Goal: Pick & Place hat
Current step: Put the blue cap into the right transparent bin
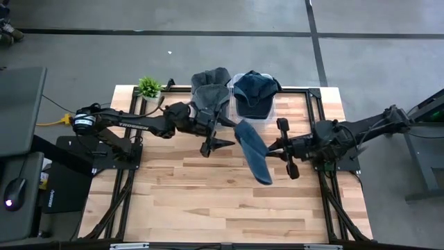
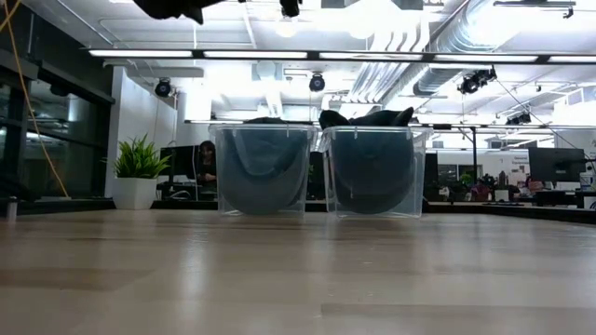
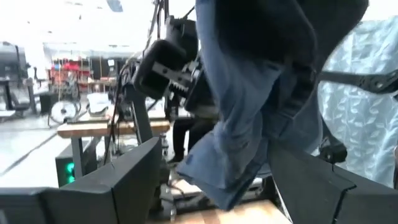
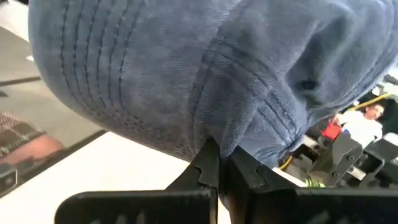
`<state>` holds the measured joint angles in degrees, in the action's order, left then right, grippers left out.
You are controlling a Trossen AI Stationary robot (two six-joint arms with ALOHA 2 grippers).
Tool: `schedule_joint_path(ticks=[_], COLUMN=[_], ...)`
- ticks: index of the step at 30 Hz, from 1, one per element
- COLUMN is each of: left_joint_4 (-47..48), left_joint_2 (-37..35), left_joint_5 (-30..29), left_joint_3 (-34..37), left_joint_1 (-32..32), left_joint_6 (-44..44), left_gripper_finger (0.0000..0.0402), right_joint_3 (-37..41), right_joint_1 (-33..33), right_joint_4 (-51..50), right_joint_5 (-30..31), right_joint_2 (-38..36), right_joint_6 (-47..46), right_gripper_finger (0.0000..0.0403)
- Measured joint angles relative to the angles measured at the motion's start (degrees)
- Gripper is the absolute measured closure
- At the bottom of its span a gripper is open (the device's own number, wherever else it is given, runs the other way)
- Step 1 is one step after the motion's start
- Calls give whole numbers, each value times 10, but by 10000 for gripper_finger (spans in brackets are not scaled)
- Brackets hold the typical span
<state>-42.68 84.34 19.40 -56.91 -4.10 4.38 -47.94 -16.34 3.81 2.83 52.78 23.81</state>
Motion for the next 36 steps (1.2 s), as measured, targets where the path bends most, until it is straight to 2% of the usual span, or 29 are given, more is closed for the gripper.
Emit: schedule_joint_path(ticks=[13, 20, 24, 30, 31, 36], left_joint_4=[8, 8, 8, 8, 8, 8], left_joint_2=[-1, -1, -1, -1, -1, -1], left_joint_5=[-7, -9, -9, -9, -9, -9], left_joint_3=[1, 1, 1, 1, 1, 1], left_joint_1=[0, 0, 0, 0, 0, 0], left_joint_6=[3, 2, 2, -7, -11, -16], left_gripper_finger=[112, 126, 190, 360, 379, 386], right_joint_3=[0, 0, 0, 0, 0, 0], right_joint_1=[56, 68, 68, 68, 68, 68], right_joint_4=[54, 67, 67, 68, 68, 67], right_joint_5=[-62, -70, -72, -72, -72, -71], right_joint_2=[70, 73, 72, 72, 72, 72], right_joint_6=[-7, -9, -9, -9, -9, -9], right_gripper_finger=[402, 403, 403, 403, 403, 403])
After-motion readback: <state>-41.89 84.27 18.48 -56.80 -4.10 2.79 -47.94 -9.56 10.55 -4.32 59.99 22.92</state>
